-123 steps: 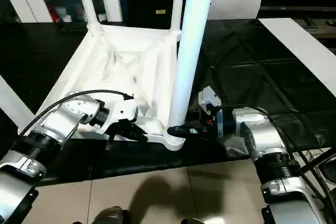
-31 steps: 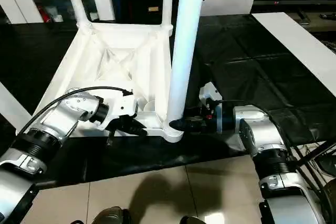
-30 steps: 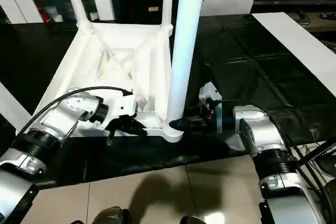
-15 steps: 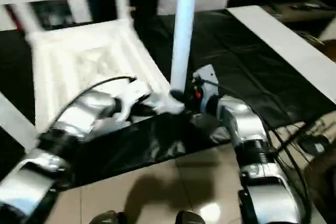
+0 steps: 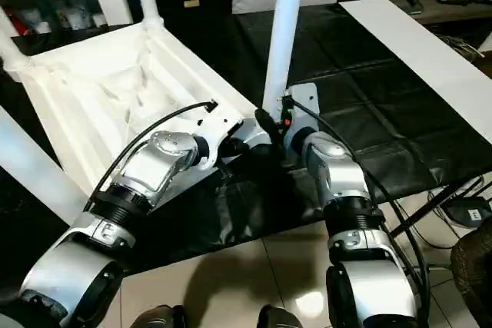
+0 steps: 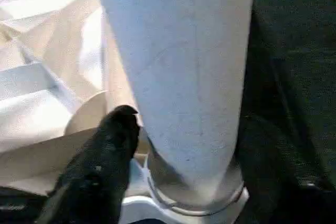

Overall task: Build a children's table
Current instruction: Rotate leg to tighten

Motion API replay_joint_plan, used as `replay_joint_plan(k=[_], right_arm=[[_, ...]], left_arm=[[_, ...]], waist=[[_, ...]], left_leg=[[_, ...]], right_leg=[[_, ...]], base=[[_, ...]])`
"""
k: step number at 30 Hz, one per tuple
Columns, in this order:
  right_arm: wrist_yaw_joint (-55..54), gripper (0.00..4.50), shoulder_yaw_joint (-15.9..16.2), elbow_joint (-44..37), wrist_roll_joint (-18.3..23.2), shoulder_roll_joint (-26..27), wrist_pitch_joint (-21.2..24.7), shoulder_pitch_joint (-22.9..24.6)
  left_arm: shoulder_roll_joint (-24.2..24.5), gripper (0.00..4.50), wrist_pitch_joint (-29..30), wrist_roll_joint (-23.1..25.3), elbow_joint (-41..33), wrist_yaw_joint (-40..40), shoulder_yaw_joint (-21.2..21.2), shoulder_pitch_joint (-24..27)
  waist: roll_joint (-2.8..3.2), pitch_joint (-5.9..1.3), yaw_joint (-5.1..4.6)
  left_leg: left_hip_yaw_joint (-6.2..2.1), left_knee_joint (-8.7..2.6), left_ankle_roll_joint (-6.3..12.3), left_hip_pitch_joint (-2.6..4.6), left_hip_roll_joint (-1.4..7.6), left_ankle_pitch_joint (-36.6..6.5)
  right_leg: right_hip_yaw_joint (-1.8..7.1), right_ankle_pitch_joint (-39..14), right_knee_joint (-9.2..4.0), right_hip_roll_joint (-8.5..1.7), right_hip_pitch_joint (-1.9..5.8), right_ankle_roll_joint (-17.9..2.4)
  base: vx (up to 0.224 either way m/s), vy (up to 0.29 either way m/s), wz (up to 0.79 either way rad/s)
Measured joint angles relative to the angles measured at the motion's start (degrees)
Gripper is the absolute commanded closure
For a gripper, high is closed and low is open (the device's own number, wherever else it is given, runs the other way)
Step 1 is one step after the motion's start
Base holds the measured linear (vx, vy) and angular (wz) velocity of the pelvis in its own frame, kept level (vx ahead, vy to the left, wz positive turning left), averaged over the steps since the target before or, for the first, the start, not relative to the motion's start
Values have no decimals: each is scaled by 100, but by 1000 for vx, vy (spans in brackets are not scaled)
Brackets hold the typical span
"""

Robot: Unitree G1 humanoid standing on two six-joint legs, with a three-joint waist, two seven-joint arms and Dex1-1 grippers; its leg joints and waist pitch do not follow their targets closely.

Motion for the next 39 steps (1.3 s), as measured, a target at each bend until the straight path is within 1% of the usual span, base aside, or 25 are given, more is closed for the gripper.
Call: replay_joint_plan(k=[1,2,6,7,9,11,13,15,18,22,26,28,33,34,37,38,39], right_arm=[[48,110,2,-7,7,-13,-18,28],[189,110,30,-57,16,-101,-50,103],[878,71,239,-198,27,-479,-117,361],[1085,65,283,-220,32,-593,-117,408],[1518,51,327,-229,58,-871,-118,452],[1953,27,345,-317,67,-1152,-176,491],[2225,15,360,-391,75,-1306,-238,526],[2514,7,456,-393,76,-1461,-321,537],[2878,7,518,-389,76,-1673,-429,566],[3426,7,599,-427,154,-1765,-485,578],[3906,7,760,-608,281,-1843,-456,651],[4044,7,843,-627,277,-1844,-526,661],[4309,7,1013,-647,257,-1846,-740,711],[4413,24,1023,-647,263,-1846,-745,711],[4656,24,1028,-663,307,-1844,-746,724],[4716,52,1028,-664,326,-1844,-729,734],[4738,59,1028,-663,345,-1839,-718,740]], left_arm=[[23,450,-10,2,5,-32,-14,2],[84,450,-57,3,11,-102,-74,5],[323,450,-462,24,120,-477,-224,29],[393,450,-565,44,144,-568,-265,29],[584,450,-778,55,193,-796,-346,29],[746,450,-905,53,214,-1047,-391,30],[874,450,-1016,51,216,-1254,-441,35],[1037,450,-1209,55,214,-1542,-561,44],[1257,450,-1558,60,214,-1952,-676,81],[1463,450,-1896,65,144,-2408,-824,133],[1631,450,-2190,39,-5,-2905,-903,241],[1687,450,-2305,18,-17,-3040,-943,257],[1736,450,-2448,-54,-20,-3270,-1011,271],[1738,450,-2459,-54,-19,-3287,-1016,270],[1747,450,-2479,-62,-20,-3346,-1027,271],[1752,450,-2479,-68,-21,-3386,-1027,271],[1754,450,-2479,-75,-23,-3415,-1026,272]], waist=[[0,0,6],[0,0,28],[1,0,131],[1,0,145],[1,0,158],[1,0,169],[2,-1,178],[2,-2,187],[5,-5,228],[13,-12,333],[14,-13,445],[14,-14,465],[14,-15,475],[14,-15,481],[13,-15,491],[13,-15,492],[13,-15,492]], left_leg=[[0,6,0,0,0,0],[-1,14,0,1,1,1],[0,31,-7,3,0,-1],[0,34,-8,3,0,-1],[0,38,-19,3,0,-6],[0,47,-21,3,0,-7],[0,55,-21,3,1,-7],[0,60,-21,2,1,-7],[0,61,-20,3,2,-6],[1,70,-15,2,4,-4],[4,77,-8,2,3,-1],[4,81,-13,2,4,-3],[5,93,-17,2,3,-6],[5,93,-17,2,3,-5],[5,95,-17,2,3,-5],[5,95,-17,2,3,-5],[5,95,-17,2,3,-6]], right_leg=[[0,5,1,-1,1,-4],[0,9,1,-1,6,-6],[4,27,-1,-3,16,-17],[5,31,-1,-3,17,-17],[6,41,-1,-4,20,-14],[7,47,1,-5,23,-12],[7,49,4,-5,26,-12],[8,51,6,-5,26,-13],[8,51,9,-5,26,-13],[7,51,13,-7,30,-13],[10,52,14,-9,33,-14],[10,52,19,-9,34,-15],[15,52,33,-11,33,-15],[15,52,34,-11,34,-15],[15,52,35,-12,34,-14],[15,52,35,-12,34,-14],[15,52,35,-12,34,-14]], base=[[0,0,0],[0,0,0],[0,0,0],[0,0,0],[0,0,0],[0,0,0],[0,0,0],[0,0,0],[0,0,0],[0,0,0],[0,0,0],[0,0,0],[0,0,0],[0,0,0],[0,0,0],[0,0,0],[0,0,0]])
